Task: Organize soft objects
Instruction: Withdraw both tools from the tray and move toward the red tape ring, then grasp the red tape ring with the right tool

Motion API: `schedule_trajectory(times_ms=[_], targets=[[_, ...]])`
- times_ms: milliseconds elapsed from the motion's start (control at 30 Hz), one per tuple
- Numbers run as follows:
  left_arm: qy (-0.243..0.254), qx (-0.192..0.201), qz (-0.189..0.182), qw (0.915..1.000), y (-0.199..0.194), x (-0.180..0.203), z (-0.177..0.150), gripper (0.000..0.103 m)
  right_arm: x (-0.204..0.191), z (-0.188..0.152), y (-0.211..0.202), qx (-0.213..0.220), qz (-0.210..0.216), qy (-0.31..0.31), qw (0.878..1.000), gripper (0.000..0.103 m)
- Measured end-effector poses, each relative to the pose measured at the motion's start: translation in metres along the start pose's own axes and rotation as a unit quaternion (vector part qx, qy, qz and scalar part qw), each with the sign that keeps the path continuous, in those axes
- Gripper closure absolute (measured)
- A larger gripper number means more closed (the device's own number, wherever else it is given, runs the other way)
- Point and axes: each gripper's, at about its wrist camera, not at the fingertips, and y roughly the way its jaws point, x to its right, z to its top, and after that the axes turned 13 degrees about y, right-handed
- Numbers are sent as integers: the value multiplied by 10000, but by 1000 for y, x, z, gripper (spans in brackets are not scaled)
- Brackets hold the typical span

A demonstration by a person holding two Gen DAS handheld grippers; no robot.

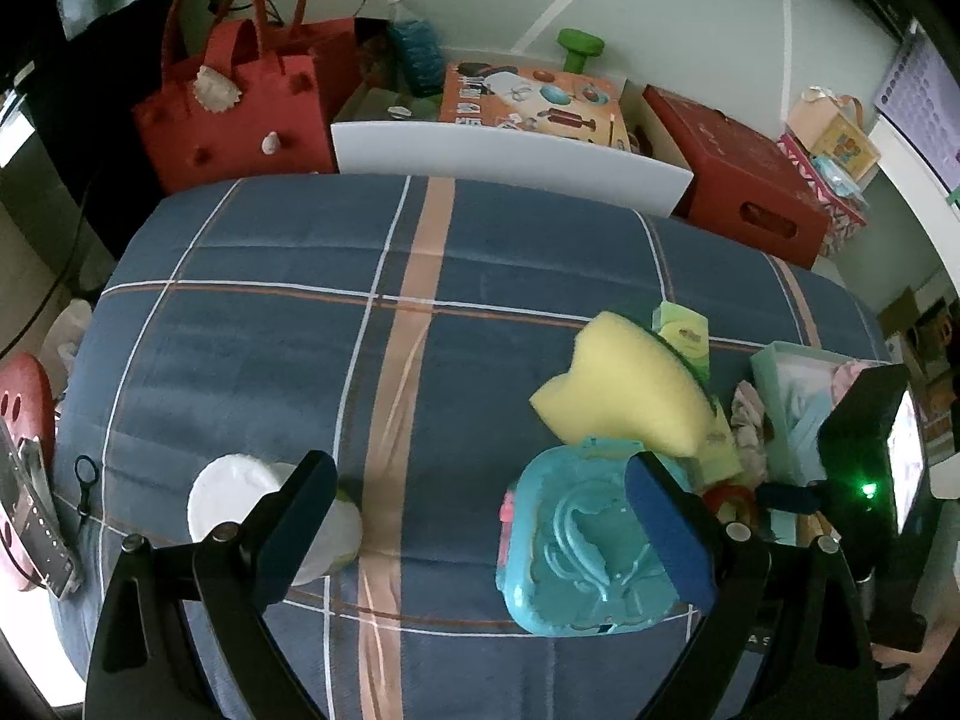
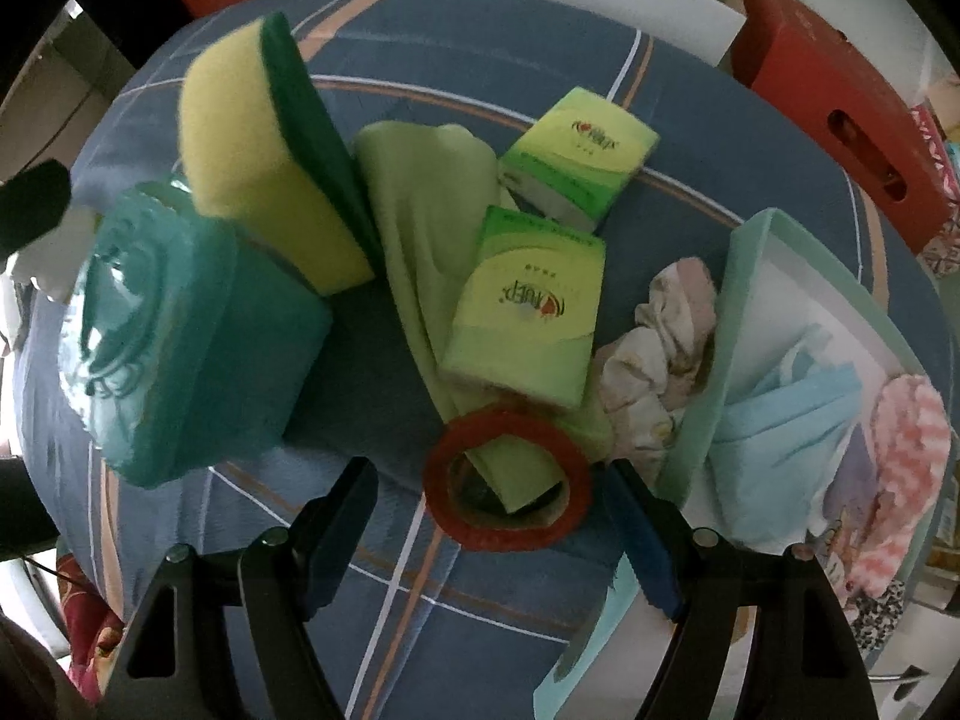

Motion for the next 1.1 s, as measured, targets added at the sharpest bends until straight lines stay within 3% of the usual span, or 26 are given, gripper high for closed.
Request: schedule_trajectory(times_ms=[333,700,867,933,1100], targets=[[28,-126,-76,9999,10,4,5,6,-11,2,26,-108,-131,-173,9997,23],[30,-276,-119,9995,24,8,6,6,-13,-4,23,-80,-149,-227,9996,23],[-21,-282,-127,9995,25,7,7,6,-7,-4,16,-62,-124,-180,9997,32],[-40,-269,-129,9995,25,6,7,6,-6,-5,12,-48,-127,-159,9998,40],[-49,-280,-89,9996,25,5,7,6,-4,-6,13,-49,-95,-136,9999,42]])
